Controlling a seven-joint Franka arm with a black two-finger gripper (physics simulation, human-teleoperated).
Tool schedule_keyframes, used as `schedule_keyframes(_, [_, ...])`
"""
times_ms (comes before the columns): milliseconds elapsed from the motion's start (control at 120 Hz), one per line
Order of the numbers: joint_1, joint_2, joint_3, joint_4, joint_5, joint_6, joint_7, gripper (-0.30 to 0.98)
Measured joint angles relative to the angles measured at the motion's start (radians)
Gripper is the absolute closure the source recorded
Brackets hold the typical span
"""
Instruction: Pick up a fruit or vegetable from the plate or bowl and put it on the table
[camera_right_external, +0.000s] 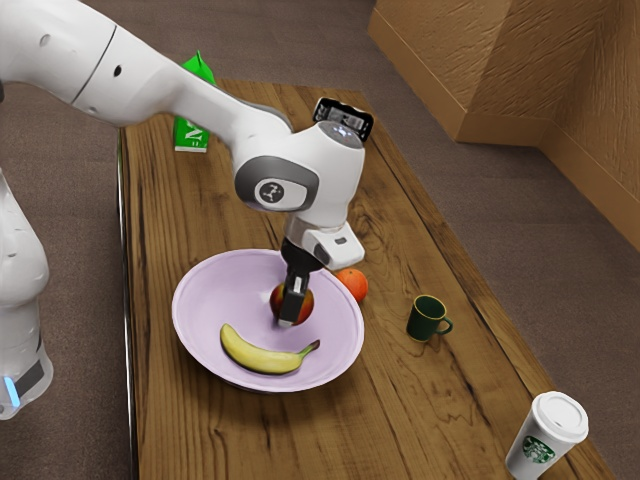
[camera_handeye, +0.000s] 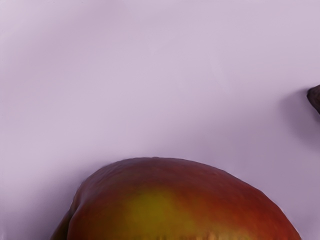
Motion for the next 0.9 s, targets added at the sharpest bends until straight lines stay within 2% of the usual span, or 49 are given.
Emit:
schedule_keyframes(58, [0.000,0.000,0.000,0.004,0.010,0.003,0.000,0.24])
schedule_keyframes(225, [-0.002,-0.008,0.000,0.020,0.025,0.008,0.000,0.22])
schedule_keyframes(792, [-0.043,-0.116,-0.005,0.146,0.032,-0.012,0.002,0.23])
schedule_keyframes(900, [-0.098,-0.130,-0.006,0.150,0.031,-0.015,-0.002,0.23])
